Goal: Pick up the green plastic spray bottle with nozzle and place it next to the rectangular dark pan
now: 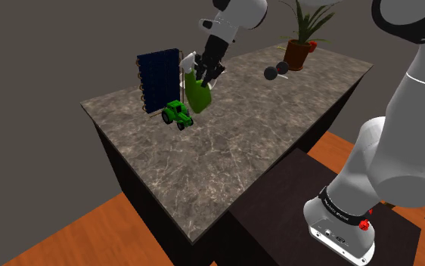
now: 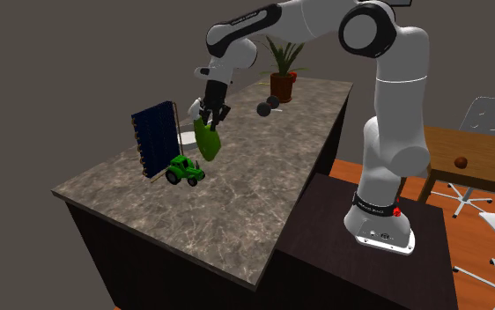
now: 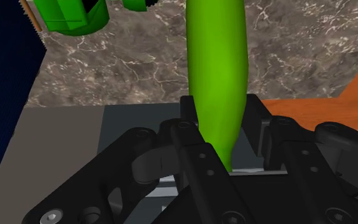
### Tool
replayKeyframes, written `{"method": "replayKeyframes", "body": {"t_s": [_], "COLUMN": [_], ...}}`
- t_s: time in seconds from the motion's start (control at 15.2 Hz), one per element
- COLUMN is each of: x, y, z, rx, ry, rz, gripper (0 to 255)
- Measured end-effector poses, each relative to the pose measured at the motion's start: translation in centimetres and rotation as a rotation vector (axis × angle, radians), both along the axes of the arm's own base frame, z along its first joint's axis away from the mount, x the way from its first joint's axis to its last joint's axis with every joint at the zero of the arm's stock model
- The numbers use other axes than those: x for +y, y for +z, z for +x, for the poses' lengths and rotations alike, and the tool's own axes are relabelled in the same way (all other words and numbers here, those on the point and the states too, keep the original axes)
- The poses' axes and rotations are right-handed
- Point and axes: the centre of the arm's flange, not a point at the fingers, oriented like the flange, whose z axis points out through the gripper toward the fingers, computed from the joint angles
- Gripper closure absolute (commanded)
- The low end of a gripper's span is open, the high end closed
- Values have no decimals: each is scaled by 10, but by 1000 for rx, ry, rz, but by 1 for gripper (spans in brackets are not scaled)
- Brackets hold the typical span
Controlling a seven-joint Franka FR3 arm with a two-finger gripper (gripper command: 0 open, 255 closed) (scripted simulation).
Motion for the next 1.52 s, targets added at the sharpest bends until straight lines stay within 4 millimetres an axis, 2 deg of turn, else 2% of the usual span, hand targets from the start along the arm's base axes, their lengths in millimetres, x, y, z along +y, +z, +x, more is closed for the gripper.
{"method": "replayKeyframes", "body": {"t_s": [1.52], "x": [1], "y": [121], "z": [-1], "rx": [0], "ry": [0], "rz": [0], "gripper": [255]}}
